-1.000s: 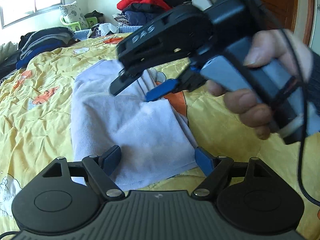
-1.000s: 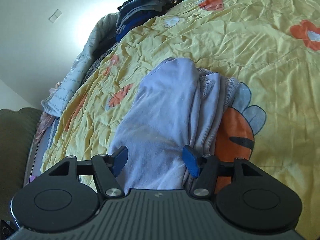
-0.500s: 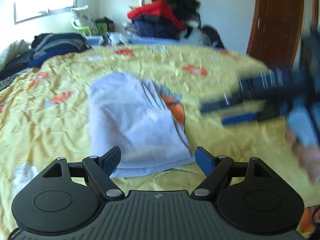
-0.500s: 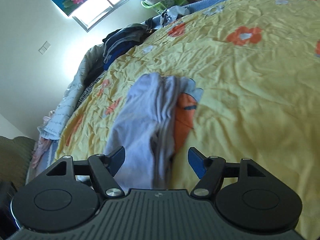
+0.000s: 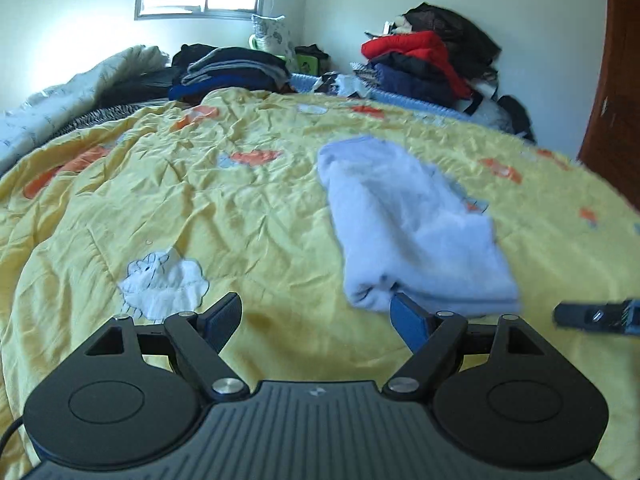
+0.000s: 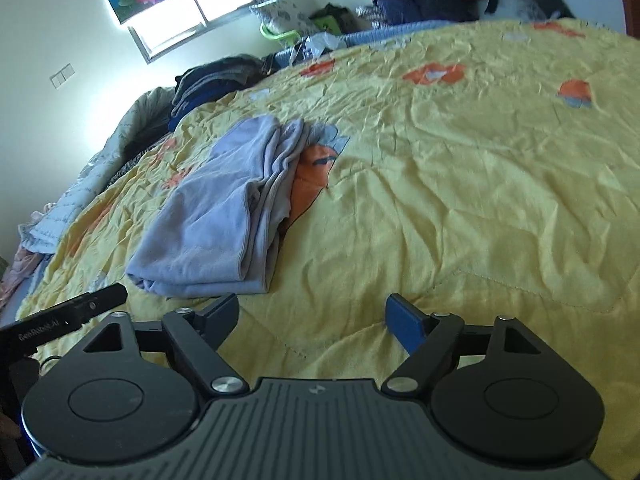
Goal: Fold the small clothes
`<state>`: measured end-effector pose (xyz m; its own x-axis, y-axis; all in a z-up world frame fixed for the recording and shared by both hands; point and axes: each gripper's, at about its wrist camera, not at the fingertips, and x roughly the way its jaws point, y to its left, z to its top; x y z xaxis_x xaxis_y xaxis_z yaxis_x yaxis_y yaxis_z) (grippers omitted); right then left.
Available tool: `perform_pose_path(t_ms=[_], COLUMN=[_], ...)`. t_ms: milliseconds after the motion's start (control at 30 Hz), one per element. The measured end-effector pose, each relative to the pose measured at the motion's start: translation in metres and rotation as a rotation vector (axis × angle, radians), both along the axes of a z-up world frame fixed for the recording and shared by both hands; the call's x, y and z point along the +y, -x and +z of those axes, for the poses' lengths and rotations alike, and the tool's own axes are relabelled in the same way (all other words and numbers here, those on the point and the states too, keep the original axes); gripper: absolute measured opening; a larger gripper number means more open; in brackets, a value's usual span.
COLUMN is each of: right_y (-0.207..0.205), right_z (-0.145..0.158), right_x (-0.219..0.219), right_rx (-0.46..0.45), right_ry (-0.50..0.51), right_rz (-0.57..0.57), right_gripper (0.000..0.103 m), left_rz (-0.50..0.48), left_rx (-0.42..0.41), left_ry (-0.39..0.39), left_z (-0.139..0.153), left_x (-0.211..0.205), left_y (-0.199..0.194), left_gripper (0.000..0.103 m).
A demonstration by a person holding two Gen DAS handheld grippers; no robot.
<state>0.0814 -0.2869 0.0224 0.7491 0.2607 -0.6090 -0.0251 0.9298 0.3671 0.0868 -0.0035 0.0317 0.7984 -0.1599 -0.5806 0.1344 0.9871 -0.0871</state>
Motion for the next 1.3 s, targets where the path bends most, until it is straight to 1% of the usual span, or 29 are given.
perform_pose_path(t_ms=[67,133,200,233,300,333,467,667,867,1200,1300], right_y=[0.003,0.008,0.013,0.015,0.015,0.014,0.011,0.008,0.006,0.012,0.013], right_z=[-0.003,-0.007,-0.010,-0.011,-0.012,-0.011,-0.013,-0.016,-0.016,-0.016,-0.016], right_x=[0.006,0.014,0.026,0.032,0.044,0.047,0.054,0.064,0.065,0.071,0.071], right_rx=[-0.034,-0.063,-0.081,-0.088,-0.080,-0.072,-0.059,-0.041,-0.036,-0.026,-0.025], right_ry=[0.027,0.065,0.124,0.158,0.232,0.251,0.302,0.372,0.371,0.371,0.374], right_rz=[-0.018,-0.027,-0.027,-0.025,-0.020,-0.022,-0.030,-0.020,-0.019,-0.092,-0.088], right_gripper=[0.089,0.092,0.096,0.099,0.101,0.101,0.101,0.101,0.101,0.101,0.101], left_rz=[-0.005,-0.003,-0.010,-0.017,-0.044,-0.064,-0.073,-0.069,-0.062,-0.058,-0.055], left_rx=[0.024,0.008,0.011,0.014,0.023,0.033,0.041,0.039,0.043,0.043,0.043], left_ry=[-0.008,-0.041,-0.033,-0.036,-0.044,-0.043,-0.066,-0.047,-0.090,-0.095,-0.096], left_z=[-0.010,-0.015,-0.016,-0.017,-0.018,-0.019,-0.021,-0.021,-0.021,-0.022,-0.021], left_x=[-0.002,-0.004,-0.003,-0.004,-0.006,-0.007,-0.011,-0.010,-0.014,-0.015,-0.015], left_y=[0.001,0.006,0.008,0.008,0.005,0.003,0.000,0.000,0.000,0.001,0.001], left_gripper=[0.082,0.082,0.084,0.087,0.095,0.102,0.103,0.103,0.103,0.103,0.103])
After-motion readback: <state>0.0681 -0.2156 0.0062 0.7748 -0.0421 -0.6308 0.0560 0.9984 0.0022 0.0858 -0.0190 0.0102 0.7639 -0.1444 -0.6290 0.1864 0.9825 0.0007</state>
